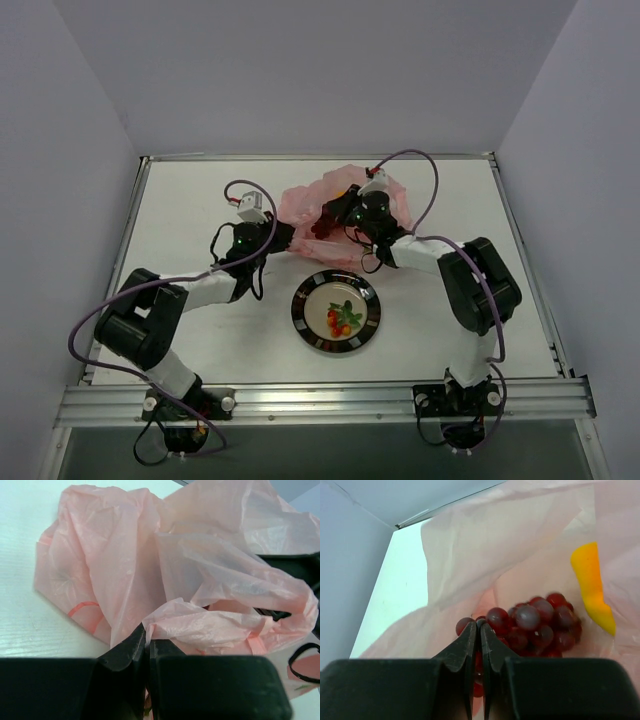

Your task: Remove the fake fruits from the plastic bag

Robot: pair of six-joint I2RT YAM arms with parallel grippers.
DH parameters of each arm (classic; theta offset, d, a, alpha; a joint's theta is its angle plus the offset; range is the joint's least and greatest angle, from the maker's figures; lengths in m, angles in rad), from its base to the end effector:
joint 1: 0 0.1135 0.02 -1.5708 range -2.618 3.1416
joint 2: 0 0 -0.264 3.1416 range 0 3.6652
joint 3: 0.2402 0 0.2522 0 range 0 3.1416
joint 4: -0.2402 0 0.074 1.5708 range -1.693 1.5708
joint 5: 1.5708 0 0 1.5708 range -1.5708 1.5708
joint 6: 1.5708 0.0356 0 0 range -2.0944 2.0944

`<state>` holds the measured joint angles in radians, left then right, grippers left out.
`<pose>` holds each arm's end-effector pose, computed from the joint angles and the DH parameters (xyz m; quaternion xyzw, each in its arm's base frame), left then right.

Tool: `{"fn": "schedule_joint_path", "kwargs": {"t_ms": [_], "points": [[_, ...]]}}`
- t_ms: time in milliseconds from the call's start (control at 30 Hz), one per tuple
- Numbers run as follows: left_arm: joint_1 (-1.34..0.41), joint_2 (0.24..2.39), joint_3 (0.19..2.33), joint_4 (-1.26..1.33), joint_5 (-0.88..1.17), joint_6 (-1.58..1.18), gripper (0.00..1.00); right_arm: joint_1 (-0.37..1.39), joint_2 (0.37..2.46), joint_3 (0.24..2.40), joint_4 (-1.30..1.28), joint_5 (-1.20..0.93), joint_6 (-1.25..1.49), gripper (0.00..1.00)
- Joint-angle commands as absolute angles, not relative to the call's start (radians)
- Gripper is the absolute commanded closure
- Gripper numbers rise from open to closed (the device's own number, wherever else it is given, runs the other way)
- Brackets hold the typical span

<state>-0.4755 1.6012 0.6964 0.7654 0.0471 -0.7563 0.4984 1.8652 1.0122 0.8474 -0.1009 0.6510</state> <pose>0.2971 -0.1549 0.2066 -0.0903 0.7492 -0.3935 0.5252 0.3605 0.2003 0.2205 0.0185 0.7088 0.4128 0.5717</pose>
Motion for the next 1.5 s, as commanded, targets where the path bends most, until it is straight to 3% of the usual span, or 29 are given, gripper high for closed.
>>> {"fn": "schedule_joint_path", "kwargs": {"t_ms": [0, 500, 933, 1267, 1467], "points": [[-0.468, 1.548, 0.747, 0.729, 0.009, -0.724, 0.98, 0.502, 1.761, 0.979, 0.815, -0.097, 0.612, 1.00], [-0.474, 1.583, 0.796, 0.681, -0.025, -0.716, 0.98, 0.502, 1.442, 0.985, 0.666, -0.222, 0.601, 1.00], [-0.469, 1.601, 0.859, 0.686, -0.002, -0.733, 0.98, 0.515, 1.289, 1.009, 0.572, -0.302, 0.594, 1.00], [-0.468, 1.647, 0.888, 0.709, 0.000, -0.741, 0.98, 0.682, 1.079, 0.905, 0.361, -0.239, 0.514, 1.00], [-0.471, 1.651, 0.894, 0.712, 0.000, -0.741, 0.98, 0.745, 1.037, 0.772, 0.403, -0.222, 0.566, 1.00]]}}
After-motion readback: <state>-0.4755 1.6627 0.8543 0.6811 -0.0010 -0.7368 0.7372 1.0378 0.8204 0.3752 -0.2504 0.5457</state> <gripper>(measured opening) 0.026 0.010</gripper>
